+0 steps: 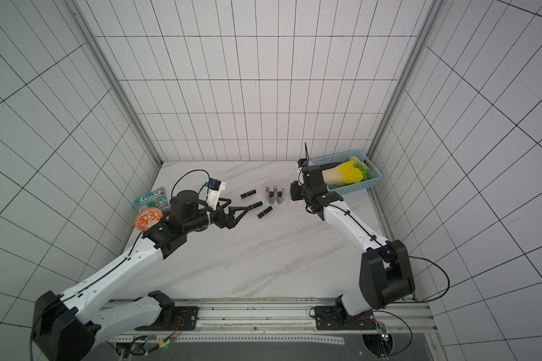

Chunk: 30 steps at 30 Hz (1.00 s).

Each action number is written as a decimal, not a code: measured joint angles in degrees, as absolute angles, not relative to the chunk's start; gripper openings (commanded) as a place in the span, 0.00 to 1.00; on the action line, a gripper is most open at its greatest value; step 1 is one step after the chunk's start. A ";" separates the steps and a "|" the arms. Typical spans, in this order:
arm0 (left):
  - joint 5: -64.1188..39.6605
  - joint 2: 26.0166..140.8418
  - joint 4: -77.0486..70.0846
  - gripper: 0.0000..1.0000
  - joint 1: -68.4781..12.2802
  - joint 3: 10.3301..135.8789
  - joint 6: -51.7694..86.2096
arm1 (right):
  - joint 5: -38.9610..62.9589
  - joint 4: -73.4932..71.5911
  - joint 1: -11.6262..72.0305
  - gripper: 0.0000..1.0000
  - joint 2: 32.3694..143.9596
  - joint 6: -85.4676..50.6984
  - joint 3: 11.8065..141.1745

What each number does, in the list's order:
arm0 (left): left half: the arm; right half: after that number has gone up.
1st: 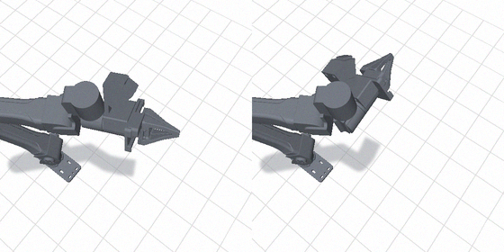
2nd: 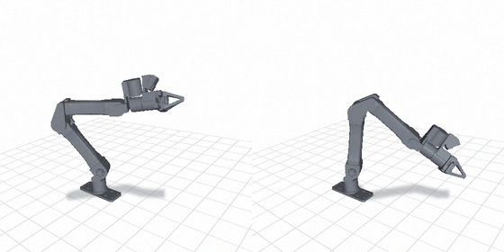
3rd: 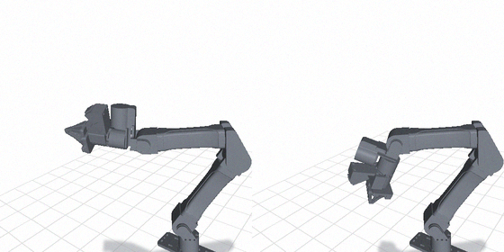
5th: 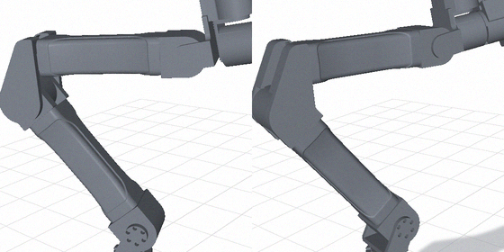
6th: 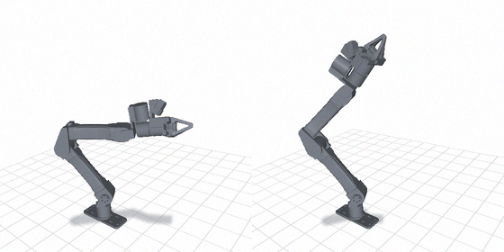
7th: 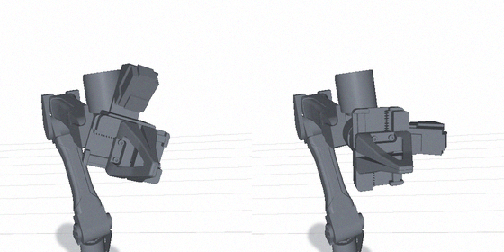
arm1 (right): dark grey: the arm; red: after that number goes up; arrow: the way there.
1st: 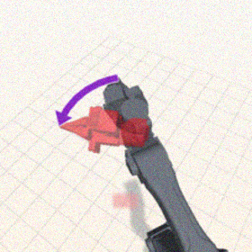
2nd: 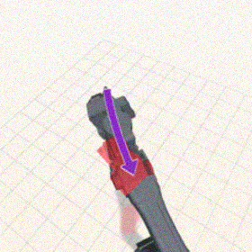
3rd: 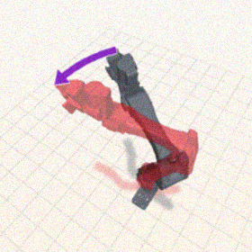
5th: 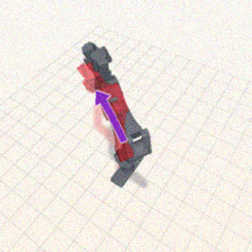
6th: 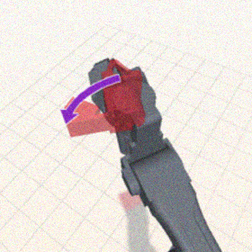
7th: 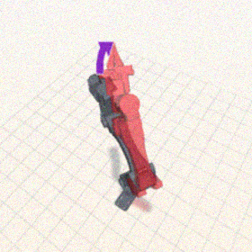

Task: Arrange the lipsticks in the organizer
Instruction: Place the lipstick in the storage box.

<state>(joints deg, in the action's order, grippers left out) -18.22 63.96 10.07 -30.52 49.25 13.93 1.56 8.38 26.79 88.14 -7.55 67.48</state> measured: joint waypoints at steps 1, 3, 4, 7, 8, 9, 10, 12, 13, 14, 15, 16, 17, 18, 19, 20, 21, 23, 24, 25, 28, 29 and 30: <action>-18.13 64.31 10.07 0.95 -30.52 49.25 13.91 | 1.43 7.77 26.63 0.12 89.58 -7.42 68.36; -17.89 64.69 10.07 0.94 -30.52 49.23 13.78 | 1.39 6.72 26.59 0.12 92.33 -7.16 69.82; -17.78 64.71 10.07 0.94 -30.52 49.21 13.69 | 1.41 6.35 26.59 0.12 93.71 -7.07 70.46; -17.72 64.75 10.02 0.93 -30.52 49.21 13.47 | 1.45 5.74 26.59 0.12 97.21 -6.85 71.59; -17.74 64.77 10.02 0.93 -30.52 49.21 13.43 | 1.45 5.67 26.59 0.11 98.21 -6.81 71.92; -17.74 64.84 10.00 0.93 -30.52 49.21 13.39 | 1.43 5.45 26.59 0.11 99.00 -6.76 72.07; -17.74 64.97 10.00 0.93 -30.52 49.21 13.28 | 1.43 5.48 26.59 0.11 99.70 -6.63 72.18; -17.74 65.39 9.98 0.93 -30.52 49.21 13.19 | 1.43 5.61 26.57 0.11 101.01 -6.46 72.79; -17.78 65.67 10.00 0.93 -30.52 49.21 13.10 | 1.43 5.48 26.55 0.11 101.65 -6.37 73.23; -17.80 65.93 10.00 0.93 -30.52 49.21 13.08 | 1.45 5.50 26.46 0.11 102.28 -6.22 73.78; -17.82 66.15 10.00 0.93 -30.52 49.21 13.06 | 1.48 5.37 26.35 0.11 102.72 -6.17 74.15; -17.82 66.35 10.00 0.93 -30.52 49.21 13.04 | 1.45 5.39 26.22 0.11 103.09 -6.11 74.52; -17.82 66.48 10.00 0.93 -30.50 49.21 13.04 | 1.48 5.32 26.15 0.11 103.35 -6.09 74.70; -17.82 66.57 10.02 0.93 -30.44 49.21 13.02 | 1.48 5.23 26.02 0.12 103.42 -6.04 74.72; -17.85 66.63 10.02 0.93 -30.35 49.21 12.99 | 1.48 5.26 25.89 0.12 103.53 -6.00 74.72; -17.85 66.67 10.02 0.93 -30.35 49.21 12.95 | 1.45 5.23 25.82 0.13 103.70 -5.98 74.72; -17.87 66.74 10.00 0.93 -30.30 49.21 12.88 | 1.45 5.15 25.82 0.13 103.85 -5.96 74.72; -18.04 66.98 10.00 0.93 -30.30 49.21 12.84 | 1.45 5.10 25.82 0.16 104.44 -5.89 74.72; -18.09 67.11 10.00 0.93 -30.30 49.21 12.84 | 1.45 5.08 25.82 0.20 104.71 -5.85 74.72; -18.11 67.24 10.00 0.93 -30.30 49.21 12.82 | 1.45 5.13 25.82 0.27 105.10 -5.78 74.72; -18.28 67.42 10.02 0.93 -30.30 49.21 12.82 | 1.67 5.21 25.82 0.55 105.89 -5.63 74.72; -18.28 67.42 10.02 0.93 -30.30 49.21 12.82 | 1.83 5.37 25.82 0.62 105.91 -5.54 74.72; -18.28 67.42 10.02 0.93 -30.30 49.21 12.80 | 1.96 5.43 25.82 0.66 105.91 -5.39 74.72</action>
